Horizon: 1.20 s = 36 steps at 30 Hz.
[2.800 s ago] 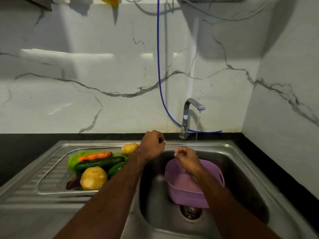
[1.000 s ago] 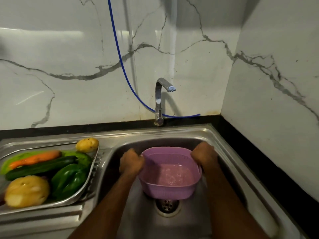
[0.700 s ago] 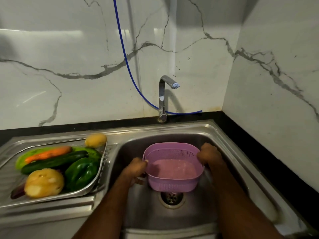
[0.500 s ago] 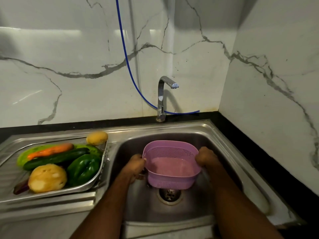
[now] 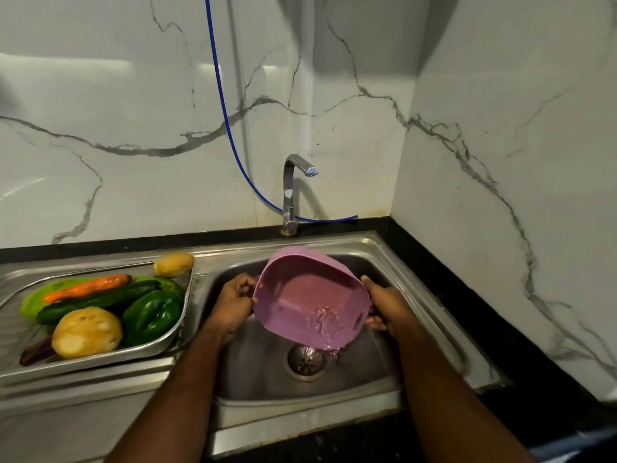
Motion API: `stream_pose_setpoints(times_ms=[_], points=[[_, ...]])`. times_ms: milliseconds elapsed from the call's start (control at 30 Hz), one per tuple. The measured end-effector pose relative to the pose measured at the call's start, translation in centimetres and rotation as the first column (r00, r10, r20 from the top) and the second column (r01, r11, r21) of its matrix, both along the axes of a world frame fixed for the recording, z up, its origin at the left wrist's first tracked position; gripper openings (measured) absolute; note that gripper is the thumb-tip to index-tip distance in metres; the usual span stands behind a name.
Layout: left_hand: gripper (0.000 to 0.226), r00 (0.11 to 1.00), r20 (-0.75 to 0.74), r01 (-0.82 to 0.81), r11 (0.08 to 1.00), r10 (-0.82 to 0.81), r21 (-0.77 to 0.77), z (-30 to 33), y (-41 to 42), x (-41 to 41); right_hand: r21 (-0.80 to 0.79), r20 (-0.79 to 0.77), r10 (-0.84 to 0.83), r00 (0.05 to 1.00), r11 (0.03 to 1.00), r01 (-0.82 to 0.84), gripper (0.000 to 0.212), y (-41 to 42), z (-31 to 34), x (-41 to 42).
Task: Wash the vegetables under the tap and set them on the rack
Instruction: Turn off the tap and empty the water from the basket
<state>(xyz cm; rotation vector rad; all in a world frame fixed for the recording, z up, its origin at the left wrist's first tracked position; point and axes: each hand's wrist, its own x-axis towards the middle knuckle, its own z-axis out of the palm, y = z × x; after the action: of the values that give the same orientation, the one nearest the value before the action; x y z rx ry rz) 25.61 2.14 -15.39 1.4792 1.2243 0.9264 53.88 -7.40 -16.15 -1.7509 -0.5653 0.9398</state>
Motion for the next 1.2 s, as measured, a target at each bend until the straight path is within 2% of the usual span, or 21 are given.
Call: stream_pose_setpoints(times_ms=[133, 233, 367, 467, 533, 567, 633, 700, 767, 867, 933, 1000, 1133, 1200], points=[[0.017, 0.999, 0.038, 0.01, 0.999, -0.012, 0.049, 0.7, -1.3, -1.0, 0.1, -0.145, 0.068, 0.987, 0.994, -0.054, 0.034, -0.7, 0.6, -0.3], [0.019, 0.985, 0.174, 0.01, 1.0, -0.007, -0.014, 2.3, -2.1, -1.1, 0.117, -0.197, 0.157, 0.968, 0.984, -0.136, 0.027, -1.4, 0.9, -0.5], [0.031, 0.97, 0.242, 0.034, 0.996, -0.014, -0.079, 4.4, -4.1, -0.7, 0.184, -0.266, 0.168, 0.949, 0.975, -0.121, 0.054, -2.0, 0.9, -0.7], [0.037, 0.96, 0.274, 0.102, 0.986, -0.062, -0.133, 5.3, -4.9, -0.1, 0.224, -0.23, 0.19, 0.954, 0.965, -0.138, 0.07, -2.7, 0.9, -0.9], [0.042, 0.973, 0.226, 0.07, 0.993, -0.046, -0.099, 5.8, -5.1, 0.3, 0.255, -0.215, 0.203, 0.955, 0.956, -0.146, 0.078, -3.1, 1.1, -1.1], [0.051, 0.984, 0.172, 0.05, 0.996, -0.037, -0.072, 5.9, -5.1, 0.6, 0.268, -0.201, 0.202, 0.958, 0.953, -0.145, 0.082, -3.3, 1.2, -1.3], [0.071, 0.997, 0.071, 0.028, 0.999, -0.026, -0.029, 5.7, -4.6, 1.0, 0.268, -0.131, 0.183, 0.974, 0.953, -0.143, 0.085, -3.5, 1.3, -1.5], [0.095, 0.997, 0.065, 0.044, 0.998, -0.041, -0.044, 5.7, -4.6, 1.6, 0.27, -0.029, 0.141, 0.99, 0.954, -0.128, 0.087, -3.9, 1.5, -1.7], [0.11, 0.993, 0.112, 0.039, 0.996, -0.03, -0.076, 5.9, -4.9, 2.4, 0.295, 0.056, 0.107, 0.993, 0.948, -0.119, 0.084, -4.0, 1.9, -2.1], [0.103, 0.98, 0.201, 0.023, 0.985, 0.012, -0.173, 6.1, -5.2, 4.1, 0.316, 0.19, 0.083, 0.978, 0.938, -0.141, 0.074, -4.5, 2.4, -2.6], [0.122, 0.969, 0.242, 0.01, 0.965, 0.056, -0.263, 6.2, -5.1, 5.3, 0.309, 0.286, 0.057, 0.956, 0.939, -0.149, 0.065, -5.0, 3.1, -2.6], [0.135, 0.935, 0.343, 0.018, 0.958, 0.084, -0.285, 6.3, -4.9, 6.7, 0.277, 0.381, 0.036, 0.924, 0.949, -0.151, 0.057, -5.5, 3.7, -2.0], [0.116, 0.894, 0.446, 0.057, 0.975, 0.046, -0.215, 6.2, -4.8, 10.0, 0.231, 0.488, -0.045, 0.872, 0.97, -0.079, 0.052, -6.6, 4.2, -0.5], [0.109, 0.874, 0.485, 0.101, 0.968, 0.025, -0.23, 5.4, -4.5, 11.7, 0.224, 0.519, -0.079, 0.851, 0.974, -0.046, 0.05, -7.1, 4.3, 0.1]])
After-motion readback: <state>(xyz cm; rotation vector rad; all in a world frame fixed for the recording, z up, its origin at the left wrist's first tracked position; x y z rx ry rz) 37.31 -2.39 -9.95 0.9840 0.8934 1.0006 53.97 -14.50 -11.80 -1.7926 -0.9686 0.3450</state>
